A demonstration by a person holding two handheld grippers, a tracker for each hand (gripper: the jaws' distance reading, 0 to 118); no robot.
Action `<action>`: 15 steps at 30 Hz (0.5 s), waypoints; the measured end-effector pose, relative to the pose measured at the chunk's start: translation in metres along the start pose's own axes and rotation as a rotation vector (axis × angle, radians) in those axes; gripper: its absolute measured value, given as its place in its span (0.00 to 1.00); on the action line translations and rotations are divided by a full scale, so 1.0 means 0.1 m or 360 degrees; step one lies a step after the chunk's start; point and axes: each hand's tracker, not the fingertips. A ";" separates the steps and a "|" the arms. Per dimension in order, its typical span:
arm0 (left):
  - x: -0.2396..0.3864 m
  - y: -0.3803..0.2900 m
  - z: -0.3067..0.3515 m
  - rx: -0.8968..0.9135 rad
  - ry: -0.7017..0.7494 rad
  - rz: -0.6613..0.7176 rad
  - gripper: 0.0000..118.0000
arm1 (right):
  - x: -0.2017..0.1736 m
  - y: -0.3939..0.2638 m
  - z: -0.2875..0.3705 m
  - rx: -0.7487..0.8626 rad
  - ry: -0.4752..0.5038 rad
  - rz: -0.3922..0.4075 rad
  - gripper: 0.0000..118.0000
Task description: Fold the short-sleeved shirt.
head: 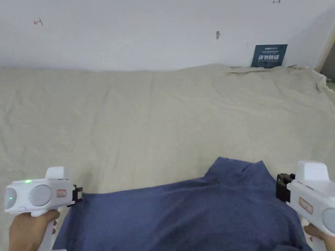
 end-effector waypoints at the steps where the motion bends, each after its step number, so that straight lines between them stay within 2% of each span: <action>1: 0.01 -0.01 0.07 0.0022 -0.0010 -0.0015 0.00 | 0.02 0.05 -0.11 -0.0020 -0.0005 0.0008 0.01; 2: 0.01 -0.02 0.13 0.0052 -0.0026 -0.0030 0.00 | 0.04 0.10 -0.24 -0.0053 -0.0001 0.0025 0.03; 3: 0.02 -0.03 0.20 0.0067 -0.0037 -0.0038 0.00 | 0.07 0.14 -0.37 -0.0101 -0.0004 0.0032 0.12; 4: 0.02 -0.04 0.24 0.0069 -0.0048 -0.0043 0.00 | 0.08 0.17 -0.49 -0.0129 -0.0013 0.0054 0.27; 5: 0.02 -0.04 0.29 0.0081 -0.0055 -0.0052 0.00 | 0.10 0.19 -0.63 -0.0188 -0.0023 0.0073 0.51; 6: 0.03 -0.05 0.34 0.0097 -0.0067 -0.0061 0.00 | 0.11 0.20 -0.75 -0.0238 -0.0033 0.0097 0.64; 7: 0.03 -0.05 0.37 0.0094 -0.0069 -0.0064 0.00 | 0.11 0.21 -0.86 -0.0274 -0.0055 0.0121 0.70; 10: 0.01 -0.05 0.41 0.0103 -0.0080 -0.0064 0.00 | 0.10 0.21 -1.12 -0.0340 -0.0111 0.0173 0.71; 13: -0.02 -0.07 0.43 0.0104 -0.0092 -0.0050 0.00 | 0.11 0.20 -1.31 -0.0403 -0.0126 0.0107 0.71; 15: -0.04 -0.07 0.43 0.0104 -0.0093 -0.0050 0.00 | 0.09 0.19 -1.39 -0.0437 -0.0130 0.0109 0.70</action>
